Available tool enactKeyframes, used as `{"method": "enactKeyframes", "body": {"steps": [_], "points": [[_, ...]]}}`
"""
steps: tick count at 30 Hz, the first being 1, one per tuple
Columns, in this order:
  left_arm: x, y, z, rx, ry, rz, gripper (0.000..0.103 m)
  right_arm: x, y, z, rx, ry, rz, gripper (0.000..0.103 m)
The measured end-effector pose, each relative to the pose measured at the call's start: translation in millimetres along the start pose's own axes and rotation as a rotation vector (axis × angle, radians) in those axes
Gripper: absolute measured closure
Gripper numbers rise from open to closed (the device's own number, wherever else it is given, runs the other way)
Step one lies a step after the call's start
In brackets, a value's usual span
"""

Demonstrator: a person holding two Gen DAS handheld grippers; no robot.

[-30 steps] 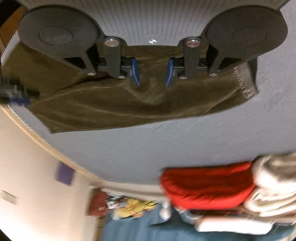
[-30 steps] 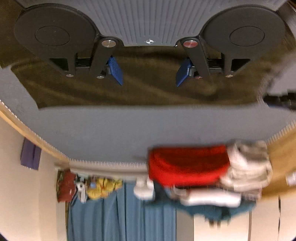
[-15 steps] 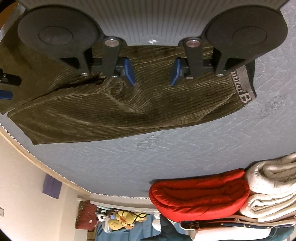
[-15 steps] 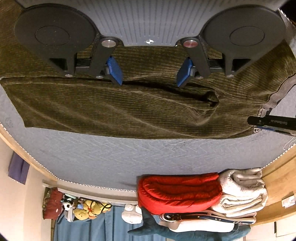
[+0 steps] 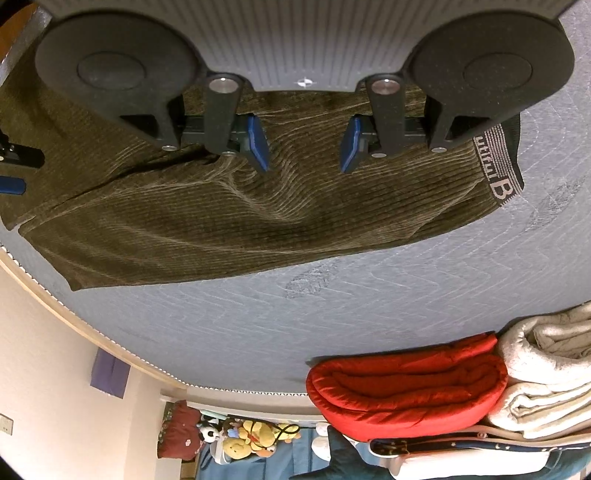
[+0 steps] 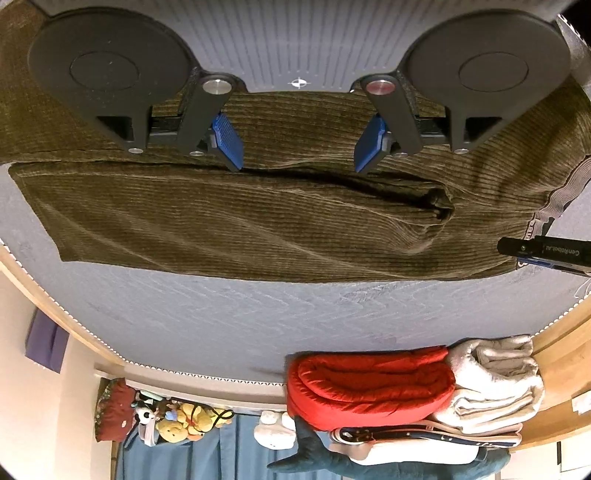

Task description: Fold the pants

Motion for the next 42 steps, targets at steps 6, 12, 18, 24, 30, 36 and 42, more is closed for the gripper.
{"method": "enactKeyframes", "body": {"steps": [6,12,18,24,30,36,42], "points": [[3.1,0.5,-2.3,-0.002,0.002,-0.006,0.056,2.1,-1.1,-0.5,0.007,0.006,-0.009,0.034],[3.5,0.5,-3.2,-0.003,0.002,-0.008,0.055,2.2,-2.2,-0.1,0.009,0.005,-0.016,0.034],[2.6,0.2,-5.5,-0.004,-0.005,-0.003,0.055,2.6,-2.5,0.4,0.01,0.002,-0.017,0.034],[2.2,-0.1,-6.1,-0.004,-0.009,0.0,0.055,3.4,-2.9,0.8,0.009,0.0,-0.016,0.034],[-3.2,-2.2,-5.0,-0.003,-0.019,0.022,0.061,7.4,-2.2,-0.2,0.007,0.001,-0.014,0.034],[-14.6,-3.8,-6.4,-0.013,-0.062,0.066,0.084,10.3,-1.2,-0.5,0.003,0.006,-0.026,0.034],[-18.9,-4.6,-7.8,-0.017,-0.097,0.081,0.085,9.4,-1.0,-1.6,0.003,0.002,-0.017,0.034]]}}
Point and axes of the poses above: each gripper's, at about its wrist camera, not at the fingertips, and z roughly the way its jaws point, x to its left, y to its top, the point moved 2 cm from there along z, roughly the way its jaws point, and after that the axes turned 10 degrees about -x, right-handed, at the moved point
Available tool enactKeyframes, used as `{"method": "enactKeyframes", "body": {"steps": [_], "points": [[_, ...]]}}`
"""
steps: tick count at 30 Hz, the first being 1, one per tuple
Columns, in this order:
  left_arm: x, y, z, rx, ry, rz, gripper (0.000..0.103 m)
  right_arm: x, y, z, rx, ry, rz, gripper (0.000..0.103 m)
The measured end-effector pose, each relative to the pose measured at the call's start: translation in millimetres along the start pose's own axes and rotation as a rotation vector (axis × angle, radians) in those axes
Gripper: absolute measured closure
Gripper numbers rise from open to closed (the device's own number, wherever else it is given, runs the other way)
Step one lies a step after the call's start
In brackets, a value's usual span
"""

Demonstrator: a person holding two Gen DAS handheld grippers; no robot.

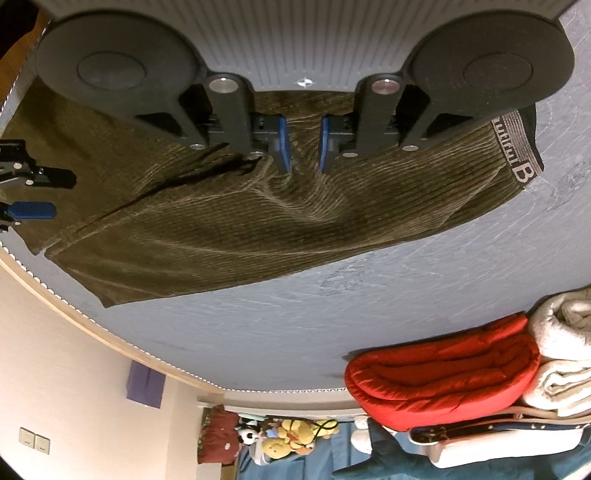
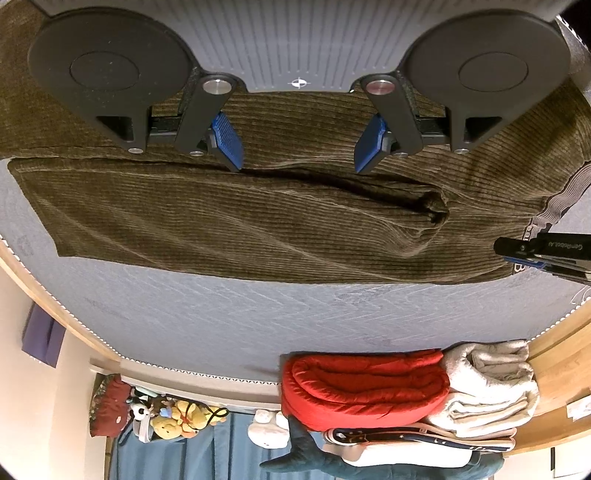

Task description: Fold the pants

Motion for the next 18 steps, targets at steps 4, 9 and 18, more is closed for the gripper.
{"method": "enactKeyframes", "body": {"steps": [4,9,18], "points": [[-3.0,-0.9,0.2,0.001,-0.011,0.014,0.085,0.8,0.3,-0.2,0.0,0.0,-0.001,0.034],[-4.5,-1.4,-1.3,-0.003,-0.025,0.016,0.085,1.4,-0.6,0.4,0.004,0.002,-0.003,0.034],[22.9,7.0,5.3,0.027,-0.008,-0.056,0.085,0.8,4.3,-1.3,-0.042,0.002,0.024,0.054]]}}
Point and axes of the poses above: each gripper's, at about its wrist camera, not at the fingertips, and z roughly the way its jaws point, x to its left, y to its top, the point moved 2 cm from there along z, roughly the way its jaws point, and after that the axes turned 10 degrees about -x, right-handed, at the moved point
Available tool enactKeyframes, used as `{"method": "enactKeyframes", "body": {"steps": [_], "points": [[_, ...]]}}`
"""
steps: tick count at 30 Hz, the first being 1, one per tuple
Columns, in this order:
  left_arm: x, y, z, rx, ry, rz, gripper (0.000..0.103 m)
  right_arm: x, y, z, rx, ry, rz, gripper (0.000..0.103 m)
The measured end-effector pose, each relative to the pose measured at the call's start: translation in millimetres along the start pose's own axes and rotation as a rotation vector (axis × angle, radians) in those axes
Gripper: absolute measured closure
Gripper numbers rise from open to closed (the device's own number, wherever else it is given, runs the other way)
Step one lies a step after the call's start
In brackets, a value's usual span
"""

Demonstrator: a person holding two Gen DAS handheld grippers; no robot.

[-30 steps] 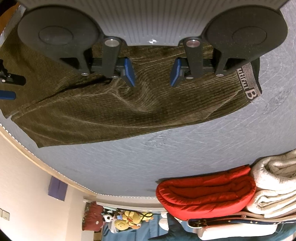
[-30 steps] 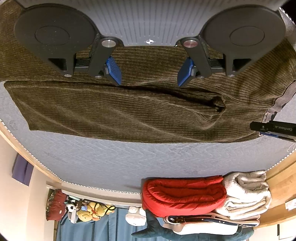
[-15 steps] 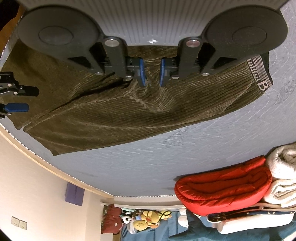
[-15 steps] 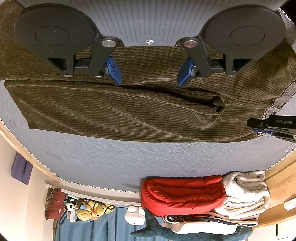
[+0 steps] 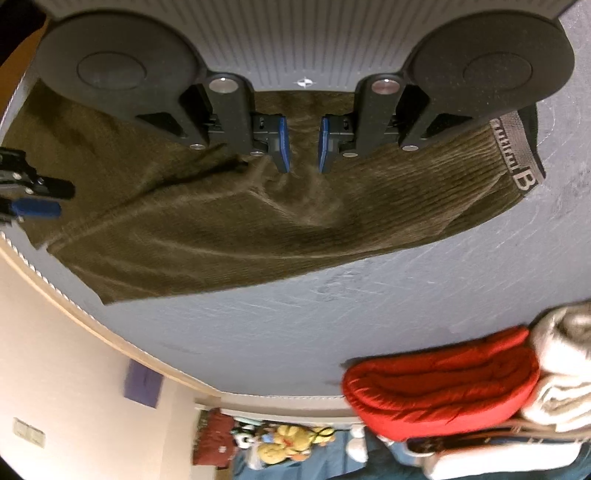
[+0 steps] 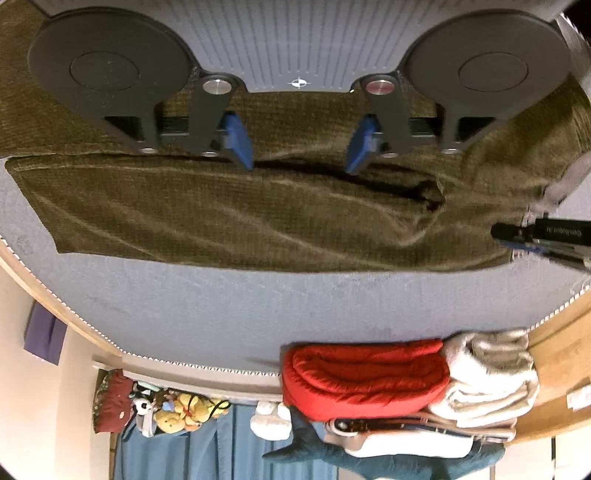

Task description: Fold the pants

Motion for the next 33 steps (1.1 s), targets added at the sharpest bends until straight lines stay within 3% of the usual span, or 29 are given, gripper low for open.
{"method": "enactKeyframes", "body": {"steps": [5,6,8,13,18,21,24,27,29,33], "points": [[53.7,27.3,11.8,-0.054,0.087,-0.043,0.08,-3.0,6.4,2.8,-0.02,0.011,0.039,0.055],[68.6,31.4,17.7,-0.063,0.112,-0.066,0.075,-2.8,6.6,4.1,-0.018,0.014,0.04,0.055],[98.9,36.6,31.3,-0.091,0.161,-0.114,0.046,-2.7,6.6,6.4,-0.012,0.02,0.041,0.055],[149.1,32.4,87.0,-0.053,0.248,-0.075,0.043,-3.2,5.0,10.8,0.005,0.042,0.049,0.055],[180.3,21.0,132.1,0.008,0.227,-0.069,0.039,-7.5,6.6,17.0,0.016,0.043,0.046,0.054],[190.4,14.0,152.5,0.057,0.139,-0.077,0.039,-11.0,8.1,22.5,0.026,0.045,0.055,0.054],[185.8,8.0,166.0,0.089,0.106,0.001,0.039,-11.5,8.2,27.0,0.032,0.056,0.05,0.054],[188.7,4.8,168.5,0.077,0.08,-0.006,0.044,-11.0,7.6,34.3,0.045,0.06,0.035,0.054],[186.1,2.3,163.7,0.056,0.041,0.012,0.071,-11.4,6.9,38.7,0.055,0.064,0.032,0.054],[167.9,1.4,146.6,0.018,0.049,0.117,0.088,-11.6,5.1,44.3,0.066,0.063,0.02,0.054]]}}
Point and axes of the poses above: each gripper's, at about its wrist camera, not at the fingertips, and z roughly the way its jaws point, x to its left, y to its top, the point moved 2 cm from there along z, roughly the way its jaws point, and after that the axes turned 10 degrees about -x, right-handed, at the moved point
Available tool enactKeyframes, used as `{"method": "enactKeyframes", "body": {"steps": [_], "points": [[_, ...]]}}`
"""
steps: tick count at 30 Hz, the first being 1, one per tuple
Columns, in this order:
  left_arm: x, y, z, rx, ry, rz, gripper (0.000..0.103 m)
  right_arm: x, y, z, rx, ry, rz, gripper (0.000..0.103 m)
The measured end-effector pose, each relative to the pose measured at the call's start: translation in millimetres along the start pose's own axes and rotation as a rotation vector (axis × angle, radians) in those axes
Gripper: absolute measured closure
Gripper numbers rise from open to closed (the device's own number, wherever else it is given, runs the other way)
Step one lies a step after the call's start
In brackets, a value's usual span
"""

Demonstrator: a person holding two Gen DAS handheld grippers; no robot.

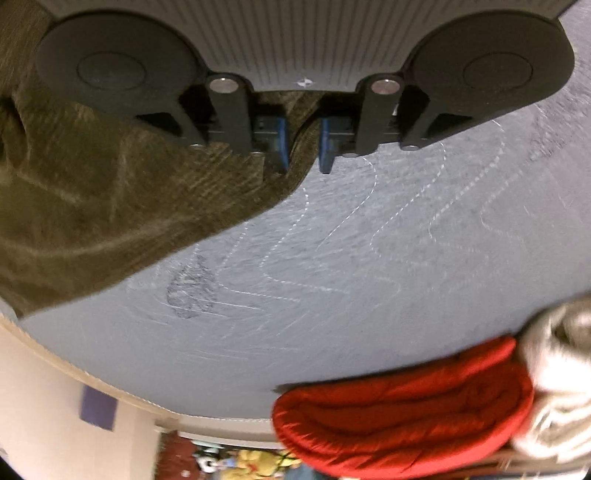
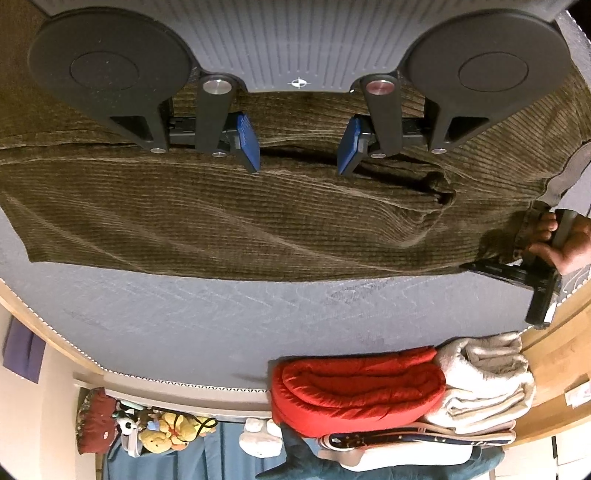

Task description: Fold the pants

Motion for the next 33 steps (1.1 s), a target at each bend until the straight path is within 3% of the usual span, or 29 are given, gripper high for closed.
{"method": "enactKeyframes", "body": {"steps": [7,11,15,19,23,28,33], "points": [[-36.9,14.7,-72.9,-0.109,0.022,0.073,0.094,2.2,4.1,-5.3,-0.028,-0.014,0.009,0.054],[-78.5,17.2,-140.5,-0.162,-0.017,0.154,0.095,-0.2,5.1,-13.0,-0.054,-0.03,0.043,0.054],[-125.5,-6.8,-212.9,-0.177,-0.092,0.242,0.096,-2.9,6.0,-21.1,-0.067,-0.038,0.114,0.054],[-158.9,-54.9,-254.8,-0.098,-0.174,0.291,0.097,-6.4,7.5,-34.8,-0.092,-0.046,0.177,0.054],[-175.6,-94.1,-259.8,0.008,-0.223,0.387,0.097,-16.8,11.3,-50.3,-0.132,-0.068,0.228,0.054],[-172.2,-111.6,-238.7,0.112,-0.225,0.396,0.094,-59.1,24.0,-66.2,-0.177,-0.129,0.358,0.054],[-168.8,-98.4,-244.1,0.047,-0.251,0.338,0.091,-132.8,36.2,-90.4,-0.238,-0.216,0.545,0.054]]}}
Point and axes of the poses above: each gripper's, at about its wrist camera, not at the fingertips, and z roughly the way its jaws point, x to its left, y to its top, the point moved 2 cm from there along z, roughly the way its jaws point, and after that the axes turned 10 degrees about -x, right-handed, at the moved point
